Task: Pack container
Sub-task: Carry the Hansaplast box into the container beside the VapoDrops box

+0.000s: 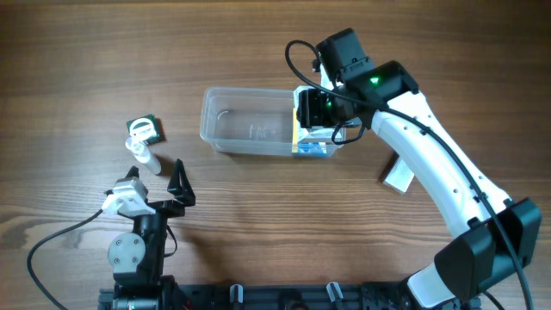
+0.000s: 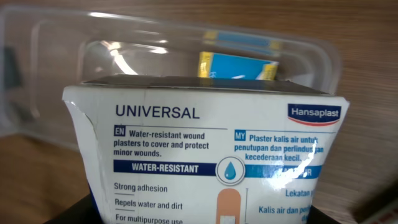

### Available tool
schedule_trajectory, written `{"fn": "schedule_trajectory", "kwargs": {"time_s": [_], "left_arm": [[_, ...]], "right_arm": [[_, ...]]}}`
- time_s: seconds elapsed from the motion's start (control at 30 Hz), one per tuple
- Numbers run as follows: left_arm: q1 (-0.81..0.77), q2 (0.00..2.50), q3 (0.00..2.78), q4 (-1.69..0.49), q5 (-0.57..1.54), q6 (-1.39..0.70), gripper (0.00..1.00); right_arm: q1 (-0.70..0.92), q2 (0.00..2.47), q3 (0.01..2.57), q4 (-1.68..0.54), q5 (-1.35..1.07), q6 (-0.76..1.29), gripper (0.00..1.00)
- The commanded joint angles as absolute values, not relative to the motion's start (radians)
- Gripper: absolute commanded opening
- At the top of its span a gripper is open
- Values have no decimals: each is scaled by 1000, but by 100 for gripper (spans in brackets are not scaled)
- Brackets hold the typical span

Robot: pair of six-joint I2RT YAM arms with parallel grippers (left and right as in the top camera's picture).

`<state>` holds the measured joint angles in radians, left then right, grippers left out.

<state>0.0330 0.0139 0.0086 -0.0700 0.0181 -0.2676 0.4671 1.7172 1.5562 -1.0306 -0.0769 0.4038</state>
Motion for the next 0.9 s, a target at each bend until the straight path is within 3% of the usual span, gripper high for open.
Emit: {"fn": "schedule_trajectory", "kwargs": {"time_s": [0.0,0.87], "left_arm": [[37,7,6,-76,33,-269,100],[37,7,6,-76,33,-269,100]], "right_arm": [[474,1716,1544,-1003,59,455,67],[479,1891,1544,-933,97,474,67]]}}
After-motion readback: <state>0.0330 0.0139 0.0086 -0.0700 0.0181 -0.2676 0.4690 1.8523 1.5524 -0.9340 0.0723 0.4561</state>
